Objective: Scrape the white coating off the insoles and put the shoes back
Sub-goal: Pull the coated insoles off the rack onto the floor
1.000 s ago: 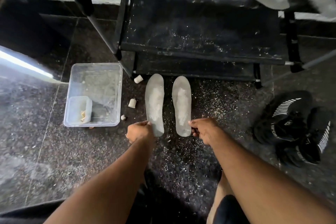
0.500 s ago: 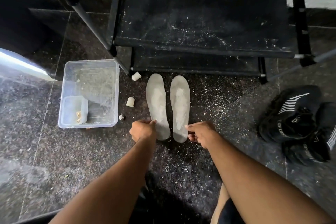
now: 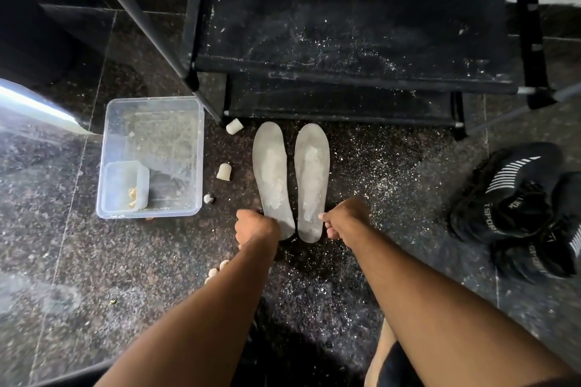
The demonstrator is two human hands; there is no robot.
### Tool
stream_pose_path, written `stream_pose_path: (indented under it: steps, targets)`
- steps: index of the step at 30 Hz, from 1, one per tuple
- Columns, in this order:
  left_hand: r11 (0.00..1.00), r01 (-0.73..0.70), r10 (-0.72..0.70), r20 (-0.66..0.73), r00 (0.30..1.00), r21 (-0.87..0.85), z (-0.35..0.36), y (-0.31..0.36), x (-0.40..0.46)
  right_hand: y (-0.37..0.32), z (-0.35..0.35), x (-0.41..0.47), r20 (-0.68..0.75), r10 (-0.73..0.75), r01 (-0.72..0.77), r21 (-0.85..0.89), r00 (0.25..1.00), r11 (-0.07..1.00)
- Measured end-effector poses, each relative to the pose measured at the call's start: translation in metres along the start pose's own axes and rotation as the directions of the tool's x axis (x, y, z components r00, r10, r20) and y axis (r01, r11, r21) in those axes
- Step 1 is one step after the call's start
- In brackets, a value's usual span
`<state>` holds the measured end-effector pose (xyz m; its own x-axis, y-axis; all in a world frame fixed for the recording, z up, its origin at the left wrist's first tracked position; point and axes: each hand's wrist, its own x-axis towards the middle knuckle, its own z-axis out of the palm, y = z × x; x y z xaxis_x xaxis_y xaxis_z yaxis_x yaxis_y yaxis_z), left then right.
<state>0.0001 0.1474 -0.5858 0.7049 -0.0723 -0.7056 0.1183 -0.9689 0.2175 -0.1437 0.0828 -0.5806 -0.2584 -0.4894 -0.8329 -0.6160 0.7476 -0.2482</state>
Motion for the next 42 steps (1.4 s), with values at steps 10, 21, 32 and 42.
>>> stream_pose_path:
  steps: [10,21,32,42]
  targets:
    - [0.979,-0.054,0.049,-0.030,0.998,-0.199,-0.015,0.010,0.014,-0.009,-0.005,0.000,-0.060,-0.055,0.055,0.007,0.997,0.998]
    - [0.920,-0.272,0.288,0.014,0.958,-0.283,-0.025,0.051,-0.023,-0.038,-0.034,-0.033,-0.080,-0.371,0.374,0.344,0.925,0.861]
    - [0.744,-0.530,0.590,0.026,0.807,-0.406,-0.099,0.144,-0.169,-0.095,-0.174,-0.132,-0.268,-0.507,0.569,0.482,0.819,0.666]
    - [0.620,-0.634,0.711,-0.011,0.703,-0.462,-0.128,0.196,-0.287,-0.098,-0.284,-0.209,-0.454,-0.505,0.679,0.490,0.734,0.547]
